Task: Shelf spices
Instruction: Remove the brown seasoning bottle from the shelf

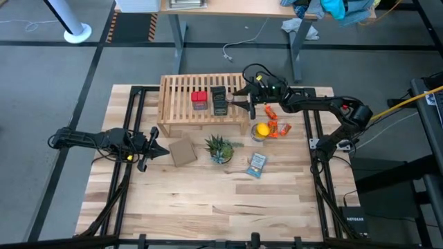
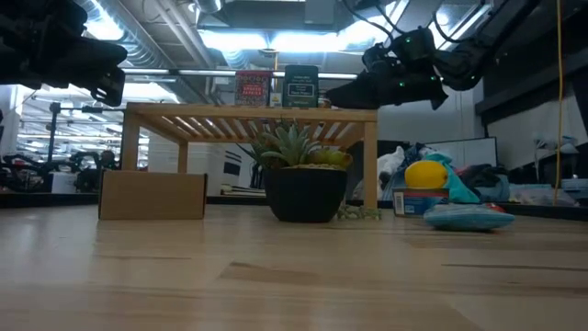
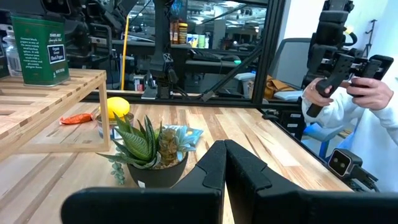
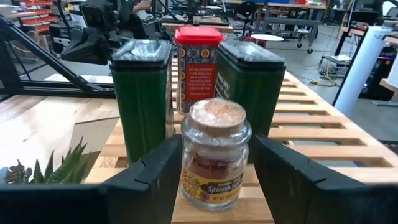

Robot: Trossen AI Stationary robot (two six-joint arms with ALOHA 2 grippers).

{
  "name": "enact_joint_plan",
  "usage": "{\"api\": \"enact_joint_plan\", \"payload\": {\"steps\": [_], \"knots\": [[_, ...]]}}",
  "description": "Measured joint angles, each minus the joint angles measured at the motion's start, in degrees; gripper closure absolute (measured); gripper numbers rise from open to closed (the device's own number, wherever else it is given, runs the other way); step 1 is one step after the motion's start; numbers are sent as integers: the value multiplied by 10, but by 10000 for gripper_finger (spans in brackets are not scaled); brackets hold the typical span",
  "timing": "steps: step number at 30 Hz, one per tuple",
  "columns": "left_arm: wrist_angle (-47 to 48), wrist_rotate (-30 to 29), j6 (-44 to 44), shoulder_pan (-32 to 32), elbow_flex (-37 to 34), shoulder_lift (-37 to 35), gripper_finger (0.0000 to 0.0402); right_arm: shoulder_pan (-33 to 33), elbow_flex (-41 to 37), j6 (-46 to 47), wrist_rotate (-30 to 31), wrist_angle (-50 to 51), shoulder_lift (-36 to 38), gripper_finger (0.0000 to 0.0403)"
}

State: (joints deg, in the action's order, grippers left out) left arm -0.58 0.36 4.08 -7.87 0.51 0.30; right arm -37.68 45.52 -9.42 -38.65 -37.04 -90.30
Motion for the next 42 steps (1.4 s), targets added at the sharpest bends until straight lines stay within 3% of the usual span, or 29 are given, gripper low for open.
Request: {"api": "enact_joint_plan", "payload": {"steps": [4,14,19,34,42], "knots": [[0,0,0,0,0,0,402,0,0,0,-4,-4,0,195],[0,0,0,0,0,0,402,0,0,-5,11,-5,0,99],[0,0,0,0,0,0,402,2,11,-11,5,1,-3,78],[0,0,0,0,0,0,402,2,36,-9,4,29,-43,80],[0,0,0,0,0,0,402,2,36,4,21,30,-56,153]]}}
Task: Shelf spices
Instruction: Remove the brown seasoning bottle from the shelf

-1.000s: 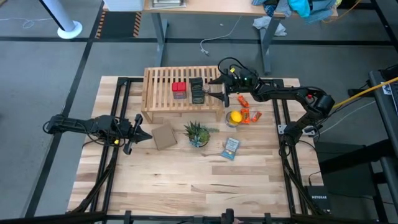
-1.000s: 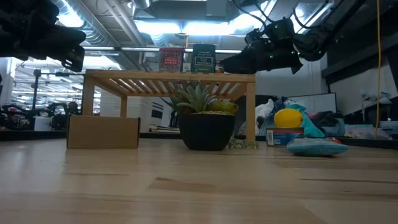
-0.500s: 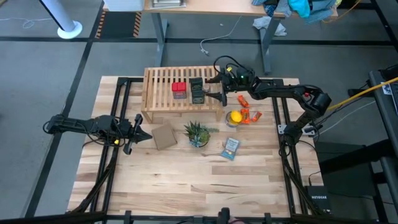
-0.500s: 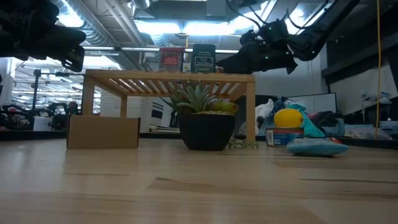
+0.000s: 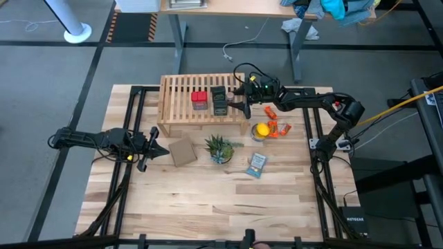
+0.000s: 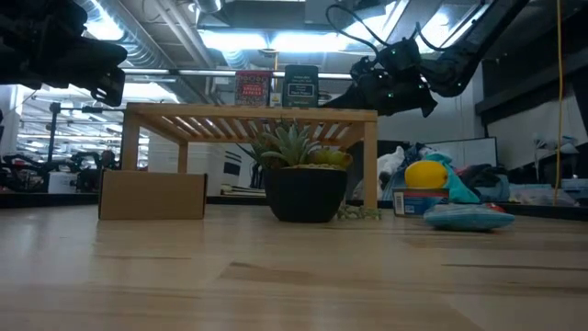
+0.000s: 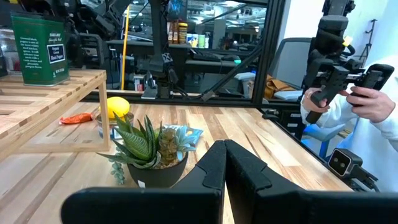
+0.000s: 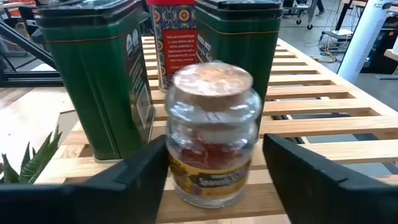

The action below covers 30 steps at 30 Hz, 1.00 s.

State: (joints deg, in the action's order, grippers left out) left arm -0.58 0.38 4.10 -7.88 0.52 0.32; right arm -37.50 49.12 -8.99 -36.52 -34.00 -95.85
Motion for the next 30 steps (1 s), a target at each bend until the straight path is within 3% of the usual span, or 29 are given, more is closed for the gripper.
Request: {"api": "enact_joint_plan", "payload": {"steps": [5,19,26,30], "knots": [[0,0,0,0,0,0,402,0,0,3,0,6,0,210],[0,0,0,0,0,0,402,0,0,34,-4,37,15,210],[0,0,0,0,0,0,402,0,-6,1,25,158,115,210],[0,0,0,0,0,0,402,0,-56,1,36,169,192,210]]}}
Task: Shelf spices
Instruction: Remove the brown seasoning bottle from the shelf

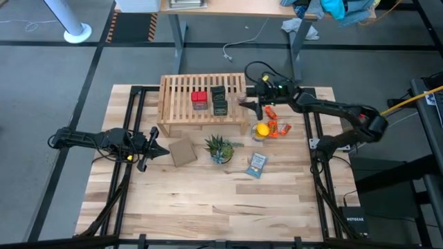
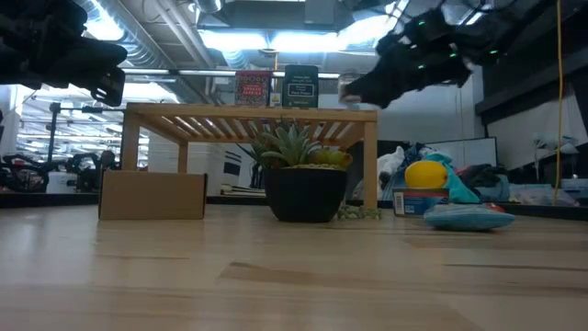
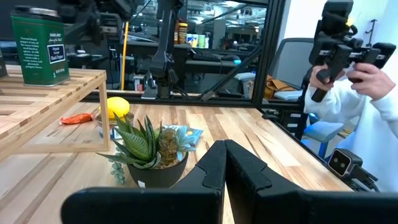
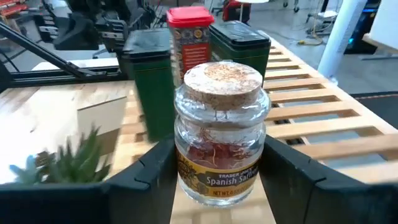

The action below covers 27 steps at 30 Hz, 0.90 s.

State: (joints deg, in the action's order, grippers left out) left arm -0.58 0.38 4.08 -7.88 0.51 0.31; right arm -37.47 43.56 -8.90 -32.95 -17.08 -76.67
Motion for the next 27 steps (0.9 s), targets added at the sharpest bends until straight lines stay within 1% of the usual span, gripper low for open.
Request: {"api": "enact_joint_plan", "payload": {"steps": [2,7,10,14,19,27], "knots": [[0,0,0,0,0,0,402,2,-34,14,12,-11,42,210],[0,0,0,0,0,0,402,41,-135,54,83,-79,134,210],[0,0,0,0,0,0,402,76,-191,80,132,-119,177,210],[0,0,0,0,0,0,402,138,-256,121,210,-137,216,210],[0,0,0,0,0,0,402,245,-310,164,342,-173,232,210],[0,0,0,0,0,0,402,447,-347,224,578,-184,232,210]]}}
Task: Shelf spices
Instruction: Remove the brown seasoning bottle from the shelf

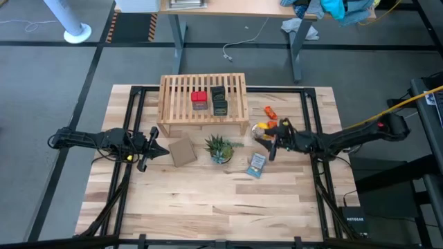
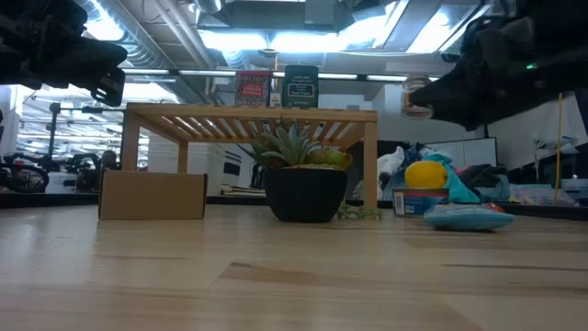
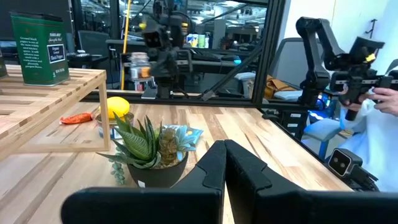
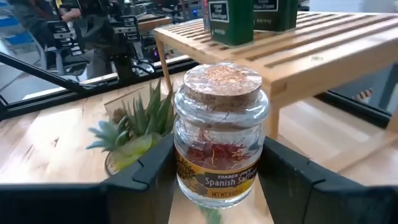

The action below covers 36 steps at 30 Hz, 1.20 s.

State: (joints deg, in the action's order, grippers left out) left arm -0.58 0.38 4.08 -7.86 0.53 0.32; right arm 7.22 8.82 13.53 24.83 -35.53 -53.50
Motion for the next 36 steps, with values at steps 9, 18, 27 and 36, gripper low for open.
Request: {"api": "enact_joint_plan", "payload": {"steps": [9,18,27,36], "knots": [[0,0,0,0,0,0,402,188,-3,93,194,-46,-99,210],[0,0,0,0,0,0,402,319,18,144,302,-229,-308,210],[0,0,0,0,0,0,402,329,147,107,294,-261,-499,210],[0,0,0,0,0,0,402,329,229,100,282,-261,-622,206]]}}
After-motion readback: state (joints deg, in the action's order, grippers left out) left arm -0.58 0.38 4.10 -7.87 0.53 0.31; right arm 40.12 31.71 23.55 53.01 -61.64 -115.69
